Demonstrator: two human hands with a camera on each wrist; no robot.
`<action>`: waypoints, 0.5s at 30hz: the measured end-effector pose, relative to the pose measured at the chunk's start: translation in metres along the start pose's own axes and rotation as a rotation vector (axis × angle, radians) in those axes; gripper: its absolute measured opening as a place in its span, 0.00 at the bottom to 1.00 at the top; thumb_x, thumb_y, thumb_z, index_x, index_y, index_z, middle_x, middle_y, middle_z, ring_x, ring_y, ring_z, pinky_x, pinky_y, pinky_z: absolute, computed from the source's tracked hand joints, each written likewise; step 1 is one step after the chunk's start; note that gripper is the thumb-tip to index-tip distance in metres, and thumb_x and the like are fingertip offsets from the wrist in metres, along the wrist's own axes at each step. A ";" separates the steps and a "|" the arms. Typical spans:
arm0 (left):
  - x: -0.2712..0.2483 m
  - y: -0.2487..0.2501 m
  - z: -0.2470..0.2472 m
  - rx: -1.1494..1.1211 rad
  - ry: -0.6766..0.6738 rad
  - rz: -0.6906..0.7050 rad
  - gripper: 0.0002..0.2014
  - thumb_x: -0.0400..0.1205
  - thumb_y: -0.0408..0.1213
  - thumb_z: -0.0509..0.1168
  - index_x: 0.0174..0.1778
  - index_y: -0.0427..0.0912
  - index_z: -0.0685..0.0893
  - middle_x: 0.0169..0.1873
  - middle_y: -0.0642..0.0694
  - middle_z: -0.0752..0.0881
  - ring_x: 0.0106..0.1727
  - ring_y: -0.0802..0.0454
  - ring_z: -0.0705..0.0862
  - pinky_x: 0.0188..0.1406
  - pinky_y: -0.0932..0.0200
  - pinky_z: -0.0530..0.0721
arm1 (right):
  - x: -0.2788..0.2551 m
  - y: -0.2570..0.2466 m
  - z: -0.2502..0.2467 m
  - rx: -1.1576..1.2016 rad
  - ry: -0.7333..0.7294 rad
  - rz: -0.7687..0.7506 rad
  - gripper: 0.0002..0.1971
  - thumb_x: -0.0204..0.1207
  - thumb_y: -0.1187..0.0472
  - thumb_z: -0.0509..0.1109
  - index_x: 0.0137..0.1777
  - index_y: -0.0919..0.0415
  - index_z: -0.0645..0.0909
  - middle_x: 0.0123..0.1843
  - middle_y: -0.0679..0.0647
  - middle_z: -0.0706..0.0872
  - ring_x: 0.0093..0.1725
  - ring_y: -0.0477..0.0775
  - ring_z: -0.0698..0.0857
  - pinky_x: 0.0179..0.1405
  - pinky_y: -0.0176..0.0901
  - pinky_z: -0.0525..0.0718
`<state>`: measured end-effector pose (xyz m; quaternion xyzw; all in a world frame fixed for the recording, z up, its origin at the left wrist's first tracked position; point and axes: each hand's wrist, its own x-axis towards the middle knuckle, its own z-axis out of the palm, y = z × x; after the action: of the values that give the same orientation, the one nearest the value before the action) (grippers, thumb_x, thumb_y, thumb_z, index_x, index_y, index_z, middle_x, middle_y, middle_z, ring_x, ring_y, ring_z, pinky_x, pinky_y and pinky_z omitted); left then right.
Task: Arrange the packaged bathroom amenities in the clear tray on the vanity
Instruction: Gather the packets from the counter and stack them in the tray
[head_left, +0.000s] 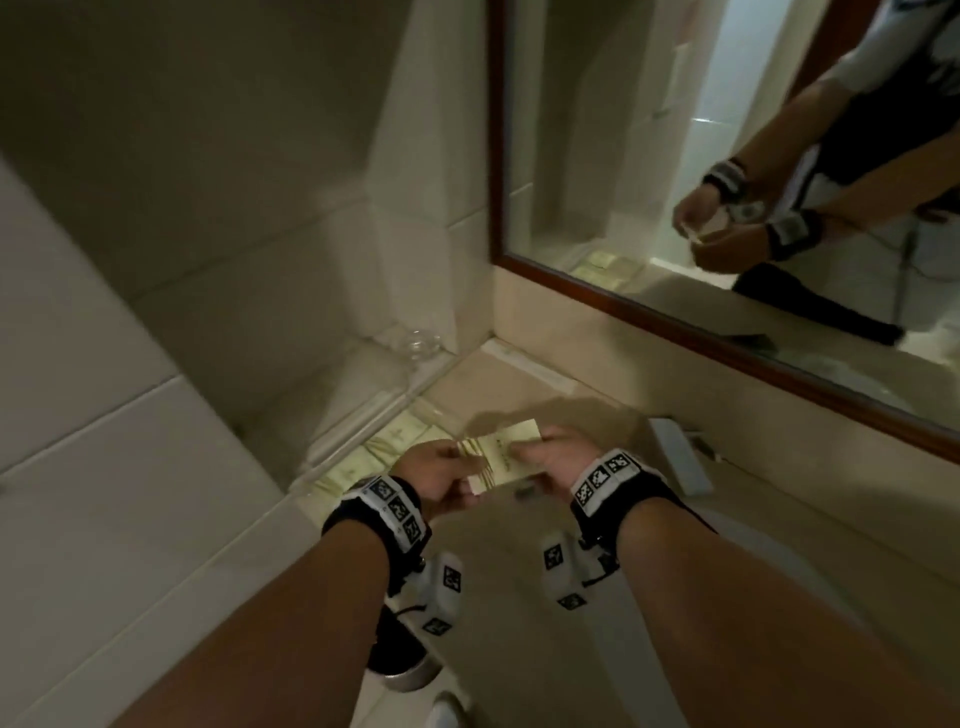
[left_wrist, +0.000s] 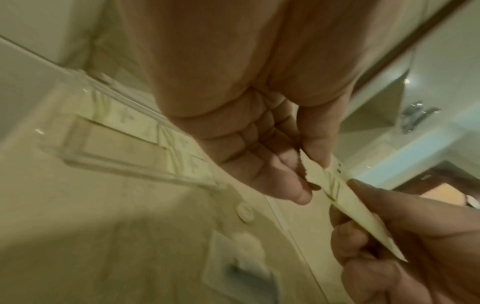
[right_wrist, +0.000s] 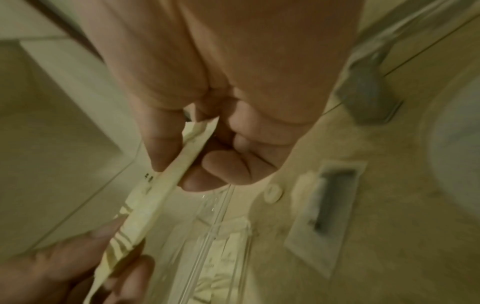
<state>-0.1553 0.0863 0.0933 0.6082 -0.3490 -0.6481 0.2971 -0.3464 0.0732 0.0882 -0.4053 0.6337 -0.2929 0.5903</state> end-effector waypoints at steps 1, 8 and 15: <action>0.004 -0.003 -0.020 -0.011 0.034 -0.014 0.07 0.76 0.28 0.76 0.35 0.39 0.85 0.25 0.42 0.84 0.24 0.48 0.81 0.29 0.55 0.90 | 0.008 -0.005 0.017 -0.060 -0.027 -0.010 0.13 0.67 0.53 0.81 0.51 0.54 0.90 0.43 0.54 0.94 0.37 0.55 0.90 0.42 0.56 0.91; 0.026 -0.033 -0.118 -0.083 0.135 -0.152 0.11 0.77 0.28 0.76 0.34 0.39 0.80 0.32 0.35 0.89 0.33 0.41 0.90 0.34 0.52 0.92 | 0.082 -0.009 0.108 -0.221 -0.035 -0.023 0.03 0.76 0.64 0.74 0.48 0.59 0.87 0.38 0.54 0.90 0.35 0.55 0.85 0.30 0.43 0.81; 0.045 -0.053 -0.156 -0.066 0.247 -0.330 0.08 0.85 0.29 0.66 0.40 0.30 0.81 0.33 0.34 0.85 0.26 0.45 0.85 0.21 0.58 0.86 | 0.127 0.003 0.155 -0.431 -0.047 -0.090 0.12 0.75 0.67 0.69 0.41 0.49 0.89 0.39 0.51 0.88 0.36 0.54 0.85 0.37 0.40 0.80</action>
<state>-0.0020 0.0661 0.0214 0.7221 -0.1841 -0.6194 0.2470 -0.1905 -0.0182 0.0002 -0.5567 0.6491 -0.1671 0.4908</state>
